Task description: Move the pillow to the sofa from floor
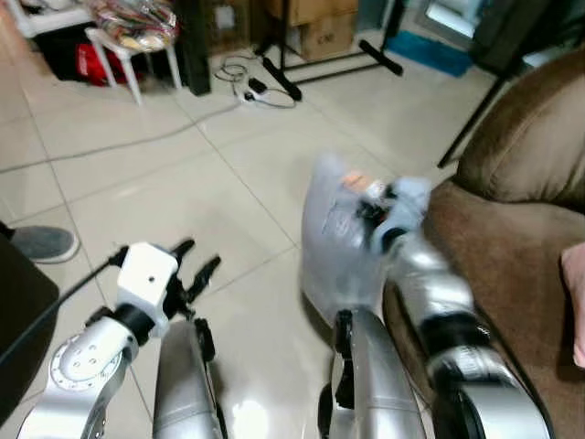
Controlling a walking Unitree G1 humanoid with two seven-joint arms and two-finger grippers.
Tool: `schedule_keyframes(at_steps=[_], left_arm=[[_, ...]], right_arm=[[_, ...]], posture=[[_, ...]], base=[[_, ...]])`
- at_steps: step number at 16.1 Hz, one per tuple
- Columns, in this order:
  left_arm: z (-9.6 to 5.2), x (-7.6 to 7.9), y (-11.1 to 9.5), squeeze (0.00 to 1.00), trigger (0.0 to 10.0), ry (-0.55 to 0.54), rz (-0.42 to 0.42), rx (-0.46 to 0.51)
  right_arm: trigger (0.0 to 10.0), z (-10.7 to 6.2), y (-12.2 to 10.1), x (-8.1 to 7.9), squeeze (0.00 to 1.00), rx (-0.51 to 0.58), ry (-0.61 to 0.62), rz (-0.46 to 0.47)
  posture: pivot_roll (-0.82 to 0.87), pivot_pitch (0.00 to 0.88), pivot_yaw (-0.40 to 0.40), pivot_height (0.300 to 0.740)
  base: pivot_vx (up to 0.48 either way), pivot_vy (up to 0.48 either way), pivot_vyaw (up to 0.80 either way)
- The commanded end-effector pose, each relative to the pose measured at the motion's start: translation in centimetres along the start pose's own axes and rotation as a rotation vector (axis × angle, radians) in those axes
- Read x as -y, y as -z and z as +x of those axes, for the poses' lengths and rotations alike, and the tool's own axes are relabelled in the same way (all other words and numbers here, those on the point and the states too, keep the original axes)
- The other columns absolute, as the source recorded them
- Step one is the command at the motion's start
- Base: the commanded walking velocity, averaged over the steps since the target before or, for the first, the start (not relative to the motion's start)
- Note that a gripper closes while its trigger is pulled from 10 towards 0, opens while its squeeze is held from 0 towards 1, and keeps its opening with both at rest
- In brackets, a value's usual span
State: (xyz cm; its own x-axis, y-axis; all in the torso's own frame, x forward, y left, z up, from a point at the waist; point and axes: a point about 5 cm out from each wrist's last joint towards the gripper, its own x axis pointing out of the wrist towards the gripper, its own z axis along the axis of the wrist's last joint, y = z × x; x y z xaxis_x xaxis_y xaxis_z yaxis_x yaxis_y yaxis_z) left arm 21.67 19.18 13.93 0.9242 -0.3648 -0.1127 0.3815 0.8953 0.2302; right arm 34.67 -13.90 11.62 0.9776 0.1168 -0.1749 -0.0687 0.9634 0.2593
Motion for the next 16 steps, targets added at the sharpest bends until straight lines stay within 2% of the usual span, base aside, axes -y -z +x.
schedule_keyframes(at_steps=[1, 2, 3, 4, 7, 8, 11, 16], left_arm=[[-0.2, 0.1, -0.8, 0.00, 10.0, -0.038, 0.013, 0.026], [-0.3, 0.2, -1.2, 0.00, 10.0, -0.069, 0.018, 0.042], [-0.1, 0.2, -1.7, 0.00, 10.0, -0.120, 0.018, 0.064], [0.4, 0.2, -2.0, 0.00, 10.0, -0.187, 0.013, 0.078], [0.8, -0.4, -2.1, 0.00, 10.0, -0.318, -0.002, 0.069], [1.0, -0.5, -2.1, 0.00, 10.0, -0.328, 0.008, 0.062], [1.4, 0.1, -2.1, 0.00, 10.0, -0.292, -0.002, 0.061], [2.1, 0.3, -1.8, 0.00, 10.0, -0.281, 0.008, 0.053]], right_arm=[[7.7, -1.2, -2.8, -0.2, 0.00, 0.104, -0.024, -0.008], [10.0, -2.3, -3.9, -0.3, 0.00, 0.170, -0.056, -0.057], [10.0, -3.8, -4.8, -0.6, 0.00, 0.230, -0.102, -0.135], [10.0, -5.3, -5.0, -0.9, 0.00, 0.242, -0.105, -0.161], [10.0, -7.0, -3.4, -1.8, 0.00, 0.179, -0.090, -0.136], [10.0, -7.4, -3.0, -2.1, 0.00, 0.149, -0.070, -0.107], [10.0, -7.7, -3.1, -2.1, 0.00, 0.139, -0.050, -0.140], [10.0, -7.7, -2.7, -1.7, 0.00, 0.098, -0.016, -0.127]], posture=[[0.02, 0.000, -0.053, 0.491], [0.02, 0.000, -0.054, 0.491], [0.02, 0.000, -0.054, 0.491], [0.03, 0.000, -0.056, 0.491], [0.02, 0.000, -0.052, 0.516], [0.02, 0.000, -0.051, 0.531], [0.02, 0.000, -0.049, 0.561], [0.01, 0.000, -0.046, 0.616]], base=[[0.000, 0.000, 0.00], [0.000, 0.000, 0.00], [0.000, 0.000, 0.00], [0.000, 0.000, 0.00], [0.000, 0.000, 0.00], [0.000, 0.000, 0.00], [0.000, 0.000, 0.00], [0.000, 0.000, 0.00]])
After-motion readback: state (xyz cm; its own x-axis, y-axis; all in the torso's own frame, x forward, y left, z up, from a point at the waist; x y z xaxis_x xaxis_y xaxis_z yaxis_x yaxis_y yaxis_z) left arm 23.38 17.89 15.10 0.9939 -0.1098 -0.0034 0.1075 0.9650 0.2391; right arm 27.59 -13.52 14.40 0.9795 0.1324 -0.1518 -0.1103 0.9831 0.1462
